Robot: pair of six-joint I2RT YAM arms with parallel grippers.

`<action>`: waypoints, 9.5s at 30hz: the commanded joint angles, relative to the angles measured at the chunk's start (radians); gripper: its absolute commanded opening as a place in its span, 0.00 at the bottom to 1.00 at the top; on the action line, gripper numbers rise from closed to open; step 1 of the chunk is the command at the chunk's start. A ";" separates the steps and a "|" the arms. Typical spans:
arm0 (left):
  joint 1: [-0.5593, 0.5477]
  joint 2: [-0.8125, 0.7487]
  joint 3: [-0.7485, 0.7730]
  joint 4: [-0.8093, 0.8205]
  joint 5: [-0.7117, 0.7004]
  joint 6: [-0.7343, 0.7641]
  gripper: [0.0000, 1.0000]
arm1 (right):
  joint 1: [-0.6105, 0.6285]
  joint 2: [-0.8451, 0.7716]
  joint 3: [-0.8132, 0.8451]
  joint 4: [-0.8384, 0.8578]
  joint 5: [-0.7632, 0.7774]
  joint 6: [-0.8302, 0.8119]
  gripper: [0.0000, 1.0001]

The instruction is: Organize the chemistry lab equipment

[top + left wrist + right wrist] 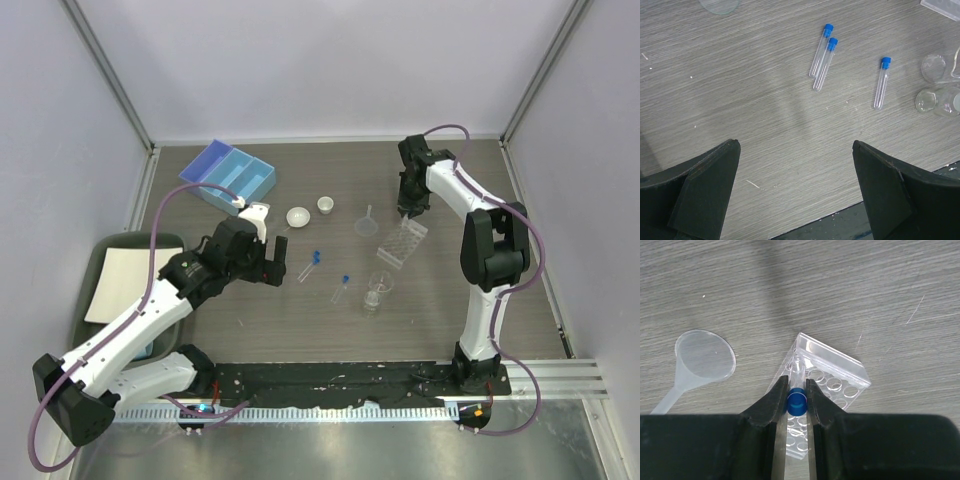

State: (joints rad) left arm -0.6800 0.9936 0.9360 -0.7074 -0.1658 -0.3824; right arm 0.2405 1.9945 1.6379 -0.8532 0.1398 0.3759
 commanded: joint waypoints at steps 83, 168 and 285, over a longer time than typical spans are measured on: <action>-0.033 0.740 0.159 0.286 -0.158 -0.150 0.59 | 0.155 -0.697 -0.306 0.029 0.018 0.023 0.58; -0.039 1.024 0.287 0.278 -0.020 0.062 0.46 | 0.157 -0.744 -0.365 0.052 -0.011 0.018 0.58; 0.008 0.051 0.037 0.088 0.456 0.077 1.00 | 0.238 -0.589 -0.181 -0.086 -0.195 0.003 0.01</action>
State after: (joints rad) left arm -0.6838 1.0496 0.9585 -0.6075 0.3901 -0.2893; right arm 0.5240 1.3842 1.3830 -0.8433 -0.2848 0.4183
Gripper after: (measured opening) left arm 0.996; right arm 0.214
